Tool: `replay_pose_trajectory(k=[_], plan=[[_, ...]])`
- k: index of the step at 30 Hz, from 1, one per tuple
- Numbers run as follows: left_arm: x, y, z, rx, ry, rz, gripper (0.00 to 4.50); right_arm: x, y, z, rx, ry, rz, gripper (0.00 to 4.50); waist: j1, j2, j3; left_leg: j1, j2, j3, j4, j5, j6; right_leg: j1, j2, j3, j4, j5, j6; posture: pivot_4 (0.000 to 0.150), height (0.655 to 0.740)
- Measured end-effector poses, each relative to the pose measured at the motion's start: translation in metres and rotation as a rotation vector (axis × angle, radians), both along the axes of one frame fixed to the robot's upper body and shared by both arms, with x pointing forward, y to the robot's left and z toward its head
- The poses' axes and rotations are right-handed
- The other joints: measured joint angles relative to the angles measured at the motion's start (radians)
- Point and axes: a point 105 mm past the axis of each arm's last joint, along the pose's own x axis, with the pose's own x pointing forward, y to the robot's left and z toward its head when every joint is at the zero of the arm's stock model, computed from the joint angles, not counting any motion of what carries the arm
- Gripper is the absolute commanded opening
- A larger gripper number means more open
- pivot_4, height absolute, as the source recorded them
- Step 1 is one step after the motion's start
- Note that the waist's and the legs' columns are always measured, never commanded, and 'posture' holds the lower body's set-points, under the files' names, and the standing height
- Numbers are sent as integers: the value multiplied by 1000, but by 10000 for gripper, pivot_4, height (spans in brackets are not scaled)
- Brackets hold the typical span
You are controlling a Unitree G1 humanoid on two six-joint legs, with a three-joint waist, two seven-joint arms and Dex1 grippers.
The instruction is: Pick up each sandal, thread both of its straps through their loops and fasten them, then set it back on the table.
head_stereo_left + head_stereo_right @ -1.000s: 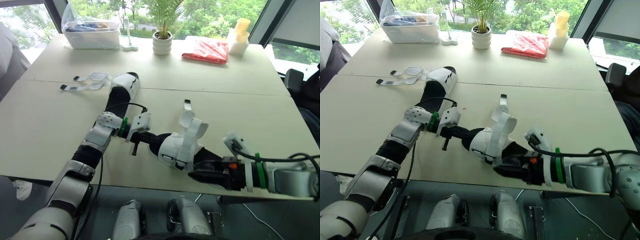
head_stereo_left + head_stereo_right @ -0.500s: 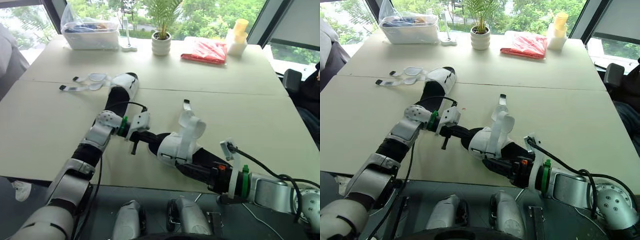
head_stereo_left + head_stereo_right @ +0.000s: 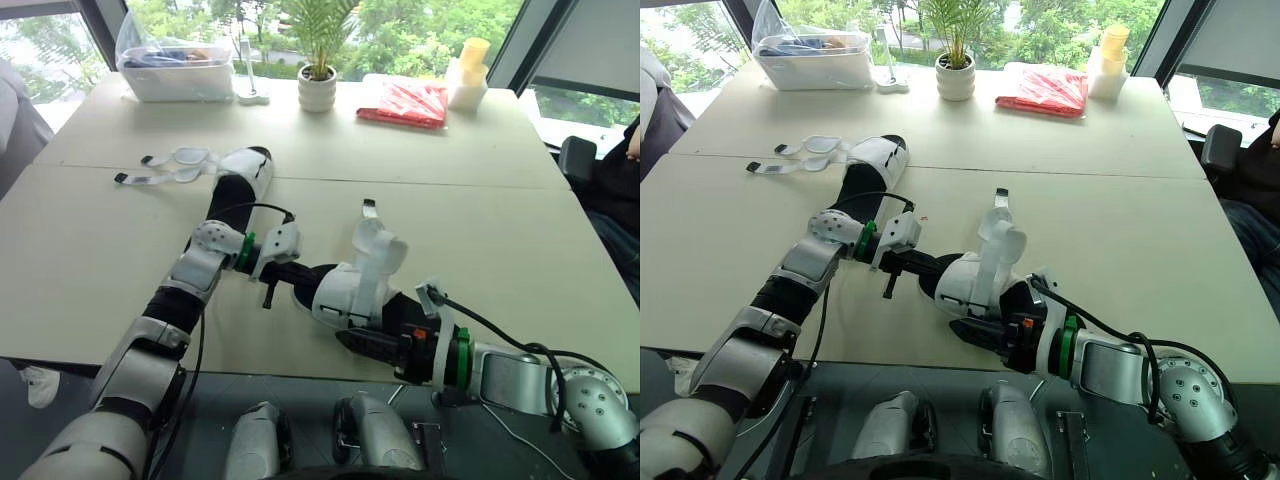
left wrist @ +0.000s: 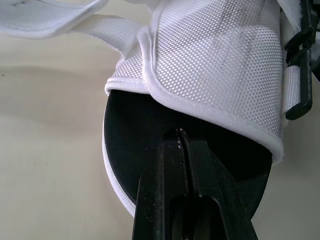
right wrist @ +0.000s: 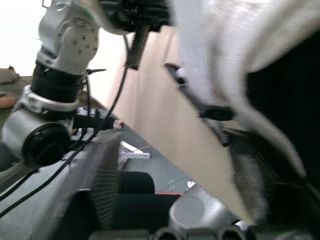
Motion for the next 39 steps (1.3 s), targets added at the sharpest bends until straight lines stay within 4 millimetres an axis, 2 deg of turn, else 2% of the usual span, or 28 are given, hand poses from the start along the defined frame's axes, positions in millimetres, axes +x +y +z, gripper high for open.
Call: replay_pose_trajectory(k=[2,3,4,12,15,23,28,31,34,39], plan=[[0,0,0,0,0,0,0,3,-2,-3,-18,-12,-10,7746,0,0,0,0,0,0,0,0,0,-1,0,0,0,0,0,1500,7278],[0,0,0,0,-2,-2,0,3,-3,-3,-25,-21,-9,3295,0,0,0,-1,0,0,0,0,0,-1,0,0,0,0,0,1500,7278],[-1,-1,0,0,-5,-6,0,4,-3,-4,-33,-30,-9,875,0,0,0,-1,0,0,0,0,0,-1,0,0,0,0,0,1500,7278],[-2,-3,0,-2,-9,-8,0,2,-7,-2,-44,-66,13,875,3,0,0,-1,0,0,0,0,0,-1,0,0,0,0,0,1500,7278],[-3,-5,0,-6,-9,-14,0,-5,-12,-3,-87,-85,50,875,3,0,0,-1,0,0,0,0,0,-1,0,0,0,0,0,1500,7278],[-3,-9,-1,-10,-9,-19,0,-50,-22,-31,-189,-1,156,875,11,0,-1,-1,0,0,0,0,1,-1,0,-1,0,0,0,1500,7278],[-4,-9,-2,-8,-8,-25,0,-74,-28,-36,-215,9,193,875,17,0,-2,-1,0,0,0,-1,1,-1,0,-1,0,0,0,1500,7278],[-4,-11,-2,-9,-12,-35,0,-94,-27,-27,-200,-14,244,875,23,1,-3,-1,0,-1,0,-1,1,-1,0,-1,-1,0,0,1500,7278],[-4,-12,-3,-5,-3,-42,0,-111,-19,-6,-144,-76,293,875,24,0,-5,-1,0,-1,0,-1,1,0,0,-1,-1,0,0,1500,7278],[-2,-15,-4,0,-3,-56,0,-108,-18,10,-117,-177,328,875,26,-2,-7,-1,-1,-1,0,-1,2,1,0,-1,-2,0,1,1500,7278]])
